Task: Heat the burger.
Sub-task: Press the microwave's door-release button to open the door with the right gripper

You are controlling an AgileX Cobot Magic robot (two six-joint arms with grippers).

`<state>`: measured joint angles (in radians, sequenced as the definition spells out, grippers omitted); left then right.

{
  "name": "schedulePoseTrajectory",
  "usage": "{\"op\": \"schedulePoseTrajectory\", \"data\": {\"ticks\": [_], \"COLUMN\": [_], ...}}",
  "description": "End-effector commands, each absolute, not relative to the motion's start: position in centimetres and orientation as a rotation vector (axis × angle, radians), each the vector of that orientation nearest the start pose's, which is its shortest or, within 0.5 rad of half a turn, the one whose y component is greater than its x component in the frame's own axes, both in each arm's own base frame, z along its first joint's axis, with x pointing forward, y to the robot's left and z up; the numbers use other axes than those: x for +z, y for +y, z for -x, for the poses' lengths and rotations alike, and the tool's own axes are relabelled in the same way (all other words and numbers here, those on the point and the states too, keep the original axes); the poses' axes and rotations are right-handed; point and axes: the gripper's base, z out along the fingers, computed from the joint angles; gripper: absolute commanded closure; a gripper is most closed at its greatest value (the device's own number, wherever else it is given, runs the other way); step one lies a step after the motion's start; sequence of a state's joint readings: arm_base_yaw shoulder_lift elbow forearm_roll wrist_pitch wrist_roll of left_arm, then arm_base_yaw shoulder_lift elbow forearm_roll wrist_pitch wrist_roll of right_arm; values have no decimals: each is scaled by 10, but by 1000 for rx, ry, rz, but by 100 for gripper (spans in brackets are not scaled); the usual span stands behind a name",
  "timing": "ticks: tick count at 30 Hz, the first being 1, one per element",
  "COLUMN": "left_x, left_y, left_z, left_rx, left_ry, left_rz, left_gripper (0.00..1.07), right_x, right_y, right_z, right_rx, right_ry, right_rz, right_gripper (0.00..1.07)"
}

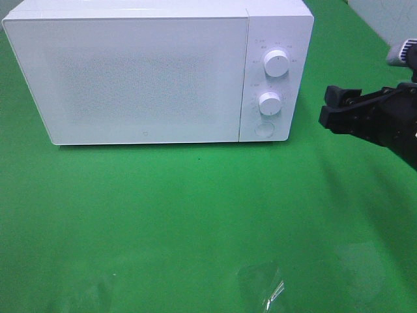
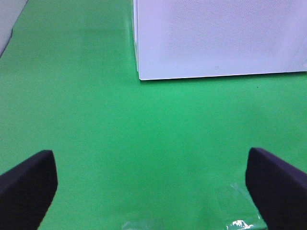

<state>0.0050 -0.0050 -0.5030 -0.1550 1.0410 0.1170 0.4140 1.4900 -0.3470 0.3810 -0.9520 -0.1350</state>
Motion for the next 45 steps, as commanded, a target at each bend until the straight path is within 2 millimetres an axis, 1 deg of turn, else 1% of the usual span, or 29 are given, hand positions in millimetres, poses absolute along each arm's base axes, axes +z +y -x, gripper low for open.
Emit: {"op": "schedulePoseTrajectory", "data": {"ticks": [1,2,3,4,7,8,9,10,15,17,18,20,21,25,31,32,33,34,35,36,37,38,39,40,41,42,43,44,45], "left_x": [281,281,281,281,281,281,281,281,281,281,281,281,281,281,281,281,281,281,281,281,281,281,281,281,281,281,281,281,281], "left_y": [-13,-13,-13,-13,-13,-13,-13,-13,-13,-13,-13,-13,-13,-13,-13,-13,-13,-13,-13,-13,-13,-13,-13,-13,-13,-13,-13,-13,-13], "left_z": [8,8,8,8,8,8,8,8,8,8,8,8,8,8,8,8,8,8,8,8,8,8,8,8,8,8,8,8,8], "left_rx": [-115,-115,-115,-115,-115,-115,-115,-115,-115,-115,-115,-115,-115,-115,-115,-115,-115,-115,-115,-115,-115,-115,-115,-115,-115,-115,-115,-115,-115], "left_ry": [1980,1980,1980,1980,1980,1980,1980,1980,1980,1980,1980,1980,1980,1980,1980,1980,1980,1980,1980,1980,1980,1980,1980,1980,1980,1980,1980,1980,1980], "left_rz": [-115,-115,-115,-115,-115,-115,-115,-115,-115,-115,-115,-115,-115,-115,-115,-115,-115,-115,-115,-115,-115,-115,-115,-115,-115,-115,-115,-115,-115], "left_gripper": [7,7,7,7,7,7,7,7,7,7,7,7,7,7,7,7,7,7,7,7,7,7,7,7,7,7,7,7,7], "right_x": [186,180,180,174,171,164,164,159,156,153,153,152,152,156,155,155,155,154,154,153,153,153,152,152,151,151,150,150,149], "right_y": [83,92,92,100,105,116,116,123,134,147,147,154,162,169,171,171,171,170,170,168,168,167,166,166,166,166,166,166,167], "right_z": [-233,-230,-230,-227,-226,-221,-221,-218,-216,-217,-217,-217,-216,-218,-219,-219,-219,-219,-219,-219,-219,-219,-219,-219,-219,-219,-219,-219,-218], "right_rx": [112,125,125,132,136,145,145,149,163,170,170,173,191,220,255,292,292,333,333,391,391,418,497,497,573,573,651,651,715], "right_ry": [1682,1692,1692,1704,1708,1720,1720,1728,1735,1744,1744,1749,1744,1735,1757,1768,1768,1778,1778,1785,1785,1788,1785,1785,1778,1778,1773,1773,1773], "right_rz": [45,52,52,57,61,83,83,93,102,100,100,101,108,103,75,32,32,-44,-44,-155,-155,-207,-335,-335,-445,-445,-548,-548,-636], "right_gripper": [32,32,32,32,32,32,32,32,32,32,32,32,32,32,32,32,32,32,32,32,32,32,32,32,33,33,35,35,38]}}
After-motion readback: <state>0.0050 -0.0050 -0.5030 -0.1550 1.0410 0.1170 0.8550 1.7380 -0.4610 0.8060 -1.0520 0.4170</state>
